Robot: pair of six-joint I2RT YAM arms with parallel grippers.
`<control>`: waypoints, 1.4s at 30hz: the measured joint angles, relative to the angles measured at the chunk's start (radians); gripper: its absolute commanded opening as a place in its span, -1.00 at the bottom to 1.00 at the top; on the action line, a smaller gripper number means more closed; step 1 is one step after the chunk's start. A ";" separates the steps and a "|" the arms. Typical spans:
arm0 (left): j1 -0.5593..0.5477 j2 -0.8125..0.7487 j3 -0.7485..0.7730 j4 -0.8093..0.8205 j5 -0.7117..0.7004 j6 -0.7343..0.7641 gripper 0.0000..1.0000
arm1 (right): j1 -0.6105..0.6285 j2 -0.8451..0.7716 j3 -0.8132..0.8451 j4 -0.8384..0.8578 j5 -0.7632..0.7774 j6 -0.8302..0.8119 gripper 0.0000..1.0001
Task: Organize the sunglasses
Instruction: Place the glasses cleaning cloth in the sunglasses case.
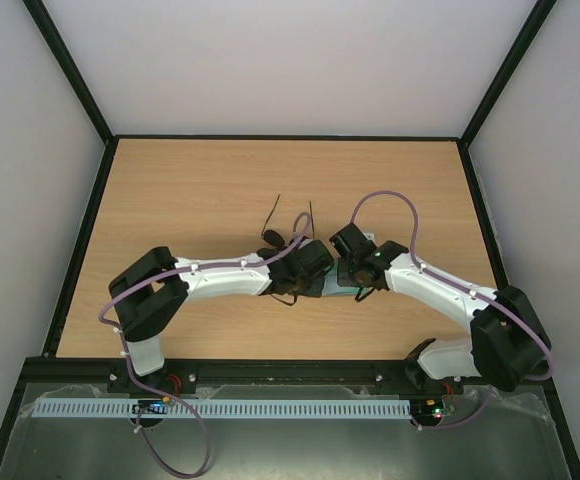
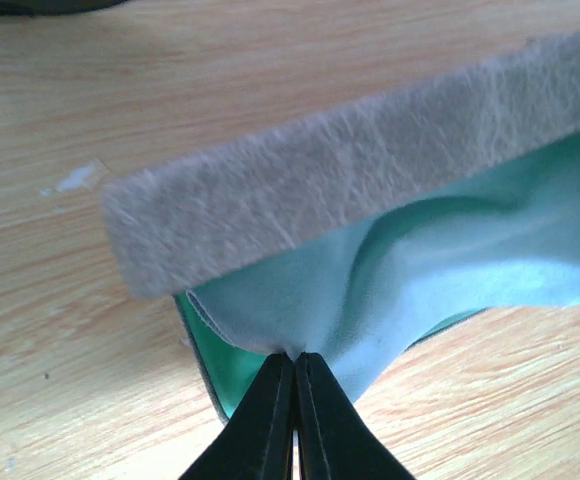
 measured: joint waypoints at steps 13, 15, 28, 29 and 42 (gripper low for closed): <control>0.017 -0.007 0.013 0.008 -0.034 0.000 -0.96 | 0.000 0.032 -0.006 0.020 0.011 0.006 -0.97; 0.017 -0.003 0.013 0.013 -0.034 0.000 -0.96 | 0.000 0.041 -0.006 0.022 0.016 0.006 -0.97; 0.017 0.023 -0.014 0.039 -0.033 -0.005 -0.96 | 0.000 0.069 -0.006 0.043 0.035 0.006 -0.97; 0.017 0.024 -0.018 0.042 -0.033 -0.005 -0.96 | 0.000 0.070 -0.006 0.045 0.037 0.006 -0.97; 0.015 0.044 -0.022 0.071 -0.033 -0.014 -0.95 | 0.000 0.095 -0.030 0.068 0.045 0.009 -0.97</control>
